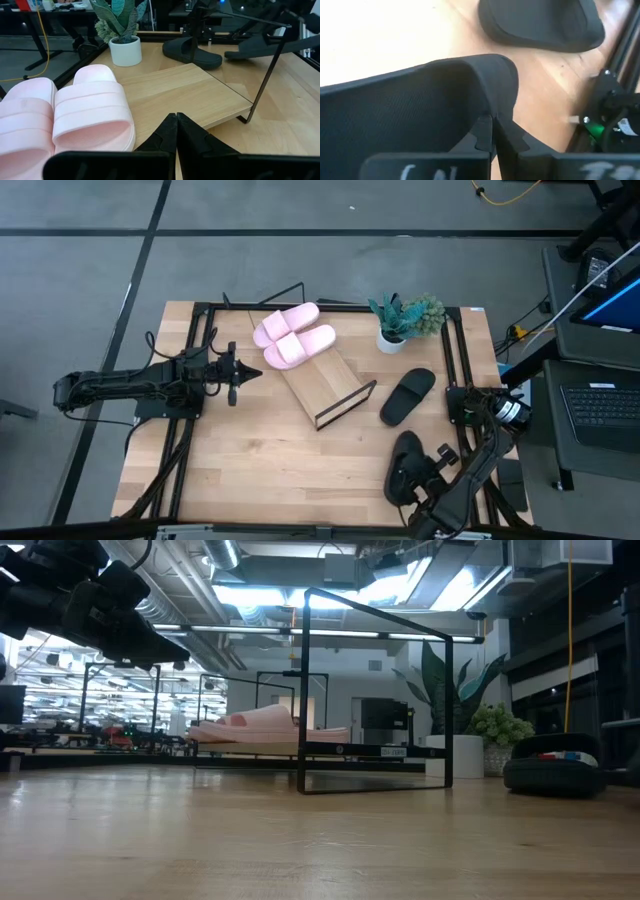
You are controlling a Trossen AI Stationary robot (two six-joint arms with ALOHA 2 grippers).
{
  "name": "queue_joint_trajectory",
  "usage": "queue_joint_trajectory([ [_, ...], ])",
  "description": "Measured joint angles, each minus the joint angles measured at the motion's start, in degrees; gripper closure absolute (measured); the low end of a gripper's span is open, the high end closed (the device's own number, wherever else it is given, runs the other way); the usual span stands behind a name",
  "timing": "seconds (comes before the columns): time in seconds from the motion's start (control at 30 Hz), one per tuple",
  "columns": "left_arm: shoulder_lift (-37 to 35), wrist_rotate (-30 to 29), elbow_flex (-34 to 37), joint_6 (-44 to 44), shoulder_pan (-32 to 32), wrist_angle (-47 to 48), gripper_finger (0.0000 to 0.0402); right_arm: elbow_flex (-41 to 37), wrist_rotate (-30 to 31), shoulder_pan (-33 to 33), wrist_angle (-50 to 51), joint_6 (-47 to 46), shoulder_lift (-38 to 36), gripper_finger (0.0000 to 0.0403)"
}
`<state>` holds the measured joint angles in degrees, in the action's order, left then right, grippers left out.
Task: Pick and place slides into the shelf
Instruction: Put the bottom black slides on the shelf
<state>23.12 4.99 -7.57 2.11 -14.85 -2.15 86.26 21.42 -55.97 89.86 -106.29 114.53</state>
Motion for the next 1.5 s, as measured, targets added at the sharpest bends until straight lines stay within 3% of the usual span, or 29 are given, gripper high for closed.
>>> queue_joint_trajectory([
  [0.27, 0.0, 0.0, 0.0, 0.0, 0.0, 0.0, 0.0401, 1.8, 10.0, 0.6, 0.1, 3.2, 0.0, 0.0395],
  [0.77, 0.0, 0.0, 0.0, 0.0, 0.0, 0.0, 0.0401, 4.1, 27.5, 4.0, 0.2, 18.0, 0.0, 0.0395],
  [1.3, 0.0, 0.0, 0.0, 0.0, 0.0, 0.0, 0.0401, 20.0, 42.1, 8.0, 0.2, 51.6, 0.0, 0.0395],
  [1.5, 0.0, 0.0, 0.0, 0.0, 0.0, 0.0, 0.0401, 26.8, 43.8, 11.4, 0.2, 66.8, 0.0, 0.0395],
])
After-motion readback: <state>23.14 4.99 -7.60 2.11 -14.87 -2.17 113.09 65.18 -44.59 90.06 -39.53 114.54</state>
